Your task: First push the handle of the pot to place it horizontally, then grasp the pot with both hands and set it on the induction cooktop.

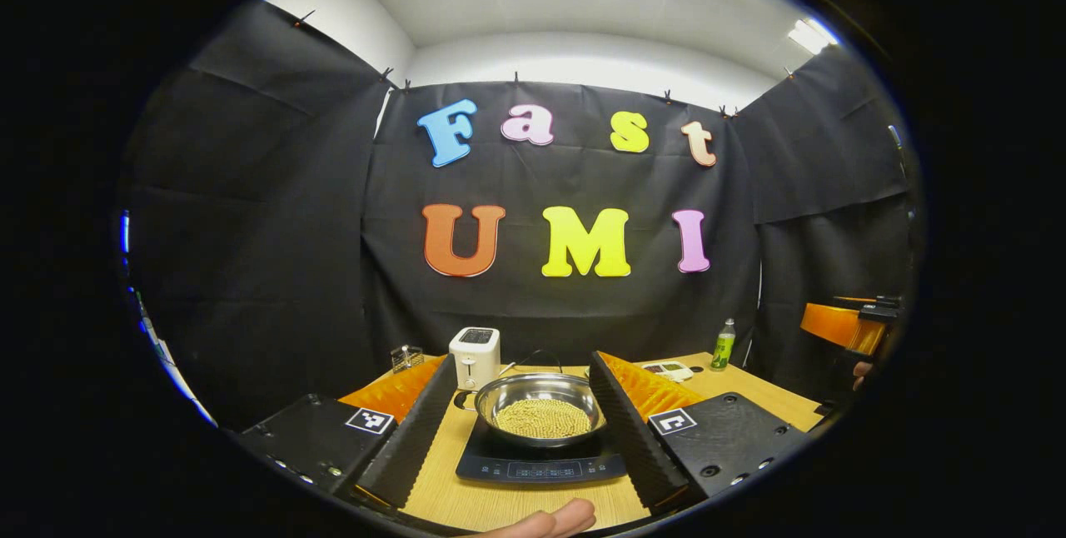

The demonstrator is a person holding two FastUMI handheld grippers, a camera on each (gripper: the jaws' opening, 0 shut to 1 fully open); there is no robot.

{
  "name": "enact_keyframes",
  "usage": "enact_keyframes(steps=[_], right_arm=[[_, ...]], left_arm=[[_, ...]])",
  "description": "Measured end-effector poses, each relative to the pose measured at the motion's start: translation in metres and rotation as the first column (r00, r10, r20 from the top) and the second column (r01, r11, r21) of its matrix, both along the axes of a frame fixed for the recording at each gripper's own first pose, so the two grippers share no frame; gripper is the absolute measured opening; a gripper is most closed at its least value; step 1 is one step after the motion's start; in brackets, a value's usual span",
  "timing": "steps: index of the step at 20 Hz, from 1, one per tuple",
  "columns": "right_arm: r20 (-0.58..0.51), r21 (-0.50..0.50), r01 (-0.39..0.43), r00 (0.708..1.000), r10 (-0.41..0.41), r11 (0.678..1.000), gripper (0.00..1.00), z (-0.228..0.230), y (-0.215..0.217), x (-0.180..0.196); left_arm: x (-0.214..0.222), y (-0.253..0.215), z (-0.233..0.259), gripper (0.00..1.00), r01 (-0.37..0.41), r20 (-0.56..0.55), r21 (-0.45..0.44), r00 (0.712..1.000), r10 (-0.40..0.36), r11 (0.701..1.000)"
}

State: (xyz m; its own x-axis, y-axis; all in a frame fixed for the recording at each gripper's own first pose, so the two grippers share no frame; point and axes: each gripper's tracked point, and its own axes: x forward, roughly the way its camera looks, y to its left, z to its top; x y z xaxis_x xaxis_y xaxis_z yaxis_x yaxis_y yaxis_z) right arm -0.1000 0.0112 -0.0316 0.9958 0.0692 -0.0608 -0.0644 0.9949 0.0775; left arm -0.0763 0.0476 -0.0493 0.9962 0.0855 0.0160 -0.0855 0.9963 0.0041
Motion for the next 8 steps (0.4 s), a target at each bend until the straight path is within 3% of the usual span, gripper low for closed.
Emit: enact_keyframes(steps=[8], right_arm=[[0.0, 0.004, 0.002, 1.0, -0.002, 1.0, 0.96, -0.0001, -0.0027, 0.0001]], left_arm=[[-0.0014, -0.0088, -0.0059, 0.95, 0.014, -0.007, 0.021, 1.0, -0.014, 1.0]])
